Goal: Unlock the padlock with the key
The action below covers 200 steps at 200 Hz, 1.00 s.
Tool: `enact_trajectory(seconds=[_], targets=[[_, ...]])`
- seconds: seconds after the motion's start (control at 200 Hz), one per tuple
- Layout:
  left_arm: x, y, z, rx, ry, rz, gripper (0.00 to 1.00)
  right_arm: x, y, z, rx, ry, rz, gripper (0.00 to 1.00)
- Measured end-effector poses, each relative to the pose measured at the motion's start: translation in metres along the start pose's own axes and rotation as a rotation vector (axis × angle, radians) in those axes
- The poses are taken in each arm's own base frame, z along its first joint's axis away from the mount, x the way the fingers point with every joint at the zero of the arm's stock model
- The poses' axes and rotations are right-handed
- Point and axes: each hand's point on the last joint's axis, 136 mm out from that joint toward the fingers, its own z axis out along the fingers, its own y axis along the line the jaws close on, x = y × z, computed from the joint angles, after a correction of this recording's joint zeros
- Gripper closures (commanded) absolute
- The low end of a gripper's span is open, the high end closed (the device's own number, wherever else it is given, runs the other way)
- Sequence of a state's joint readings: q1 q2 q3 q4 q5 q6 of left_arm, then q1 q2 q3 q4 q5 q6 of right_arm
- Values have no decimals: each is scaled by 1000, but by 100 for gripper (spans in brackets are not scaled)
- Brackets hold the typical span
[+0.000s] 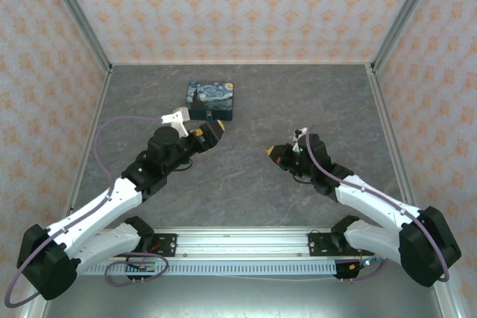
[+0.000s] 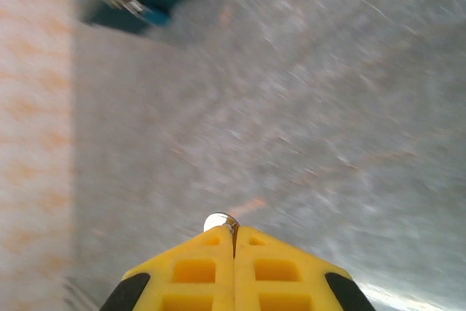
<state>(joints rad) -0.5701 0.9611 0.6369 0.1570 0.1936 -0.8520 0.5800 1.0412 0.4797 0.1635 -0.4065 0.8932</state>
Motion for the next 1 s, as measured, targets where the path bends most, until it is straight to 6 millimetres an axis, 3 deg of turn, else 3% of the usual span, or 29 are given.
enact_trajectory(seconds=[0.18,0.415,0.696,1.001], targets=[[12,-18,22,61,67,-19,32,-19,38,-4,-152,-70,97,100],[34,-54,40,145,143,-1,40,-33,69,-11,-252,-101,137,100],[58,-73,58,172,203,30,49,-25,79,-11,-278,-79,141,100],[65,-72,65,160,219,36,66,-20,91,-11,-299,-60,133,100]])
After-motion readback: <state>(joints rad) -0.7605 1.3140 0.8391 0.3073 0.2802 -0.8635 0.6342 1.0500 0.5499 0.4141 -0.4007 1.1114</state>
